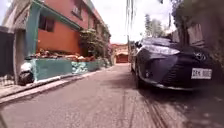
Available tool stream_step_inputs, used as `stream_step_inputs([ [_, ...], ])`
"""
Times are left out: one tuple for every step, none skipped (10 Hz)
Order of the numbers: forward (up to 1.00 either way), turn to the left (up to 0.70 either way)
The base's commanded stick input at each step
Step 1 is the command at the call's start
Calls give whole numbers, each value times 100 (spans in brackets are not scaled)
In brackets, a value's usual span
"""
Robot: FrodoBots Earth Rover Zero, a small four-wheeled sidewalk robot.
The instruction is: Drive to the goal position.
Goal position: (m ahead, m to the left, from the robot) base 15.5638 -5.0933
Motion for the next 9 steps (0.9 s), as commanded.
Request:
stream_step_inputs([
  [70, 0],
  [70, 0],
  [70, 0],
  [70, 0],
  [70, 0],
  [70, 0],
  [70, 0],
  [70, 0],
  [70, 0],
])
